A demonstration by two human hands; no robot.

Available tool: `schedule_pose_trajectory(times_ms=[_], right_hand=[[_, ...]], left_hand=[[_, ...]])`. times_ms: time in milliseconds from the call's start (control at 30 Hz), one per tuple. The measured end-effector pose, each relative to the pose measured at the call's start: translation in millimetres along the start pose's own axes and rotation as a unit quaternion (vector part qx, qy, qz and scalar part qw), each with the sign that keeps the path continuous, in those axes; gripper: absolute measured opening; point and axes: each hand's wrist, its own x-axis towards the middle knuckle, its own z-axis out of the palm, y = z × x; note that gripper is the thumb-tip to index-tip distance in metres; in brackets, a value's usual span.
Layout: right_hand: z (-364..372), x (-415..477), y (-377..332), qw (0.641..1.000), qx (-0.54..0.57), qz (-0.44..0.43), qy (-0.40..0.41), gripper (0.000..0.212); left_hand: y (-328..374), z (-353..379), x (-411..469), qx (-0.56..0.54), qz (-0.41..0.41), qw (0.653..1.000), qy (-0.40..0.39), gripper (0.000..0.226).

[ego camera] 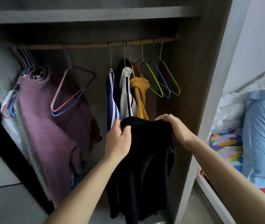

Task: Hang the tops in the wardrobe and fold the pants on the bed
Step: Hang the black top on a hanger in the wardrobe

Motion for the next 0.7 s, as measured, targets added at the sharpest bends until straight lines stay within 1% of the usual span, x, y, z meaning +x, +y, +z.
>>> schedule_pose_trajectory(times_ms=[33,67,100,167,233,267,300,333,400,467,500,567,633,700], right_hand=[[-2,14,-2,1.0,0.021,0.001,-0.021,0.051],[-6,28,-5,0.999,0.034,-0.003,-0.024,0.055],[-11,42,-7,0.999,0.024,-0.021,-0.003,0.057],[-22,69,-12,0.991,-0.053,-0.085,0.087,0.049],[-35,92,-16,0.959,-0.151,-0.149,0.186,0.032],[-41,103,-17,0.941,-0.187,-0.167,0.227,0.026],[-46,114,-17,0.926,-0.216,-0.17,0.258,0.024],[-50,124,-16,0.915,-0.244,-0.162,0.279,0.026],[-55,143,-13,0.899,-0.302,-0.131,0.29,0.035],[-53,160,-7,0.899,-0.338,-0.086,0.266,0.04],[-51,166,-6,0.904,-0.337,-0.063,0.254,0.04],[-47,177,-5,0.918,-0.314,-0.035,0.24,0.032],[-41,182,-6,0.928,-0.286,-0.029,0.239,0.026],[-34,184,-9,0.928,-0.267,-0.03,0.257,0.027]], left_hand=[[2,2,13,-0.003,-0.006,1.0,-0.007,0.012],[3,5,26,-0.001,-0.009,1.0,-0.016,0.01],[6,8,39,0.003,-0.01,1.0,-0.027,0.01],[9,17,63,0.013,-0.007,0.999,-0.051,0.012],[8,28,82,0.021,-0.007,0.997,-0.073,0.029],[6,33,90,0.02,-0.011,0.997,-0.08,0.04],[2,37,97,0.017,-0.016,0.996,-0.081,0.047],[-2,40,105,0.012,-0.017,0.997,-0.08,0.048],[-12,43,119,-0.005,-0.02,0.997,-0.074,0.034],[-19,43,130,-0.026,-0.023,0.997,-0.07,0.02],[-22,43,134,-0.034,-0.022,0.996,-0.073,0.019],[-28,42,142,-0.05,-0.012,0.995,-0.088,0.019],[-35,40,148,-0.067,-0.001,0.992,-0.106,0.022],[-44,35,152,-0.075,0.015,0.989,-0.127,0.023]])
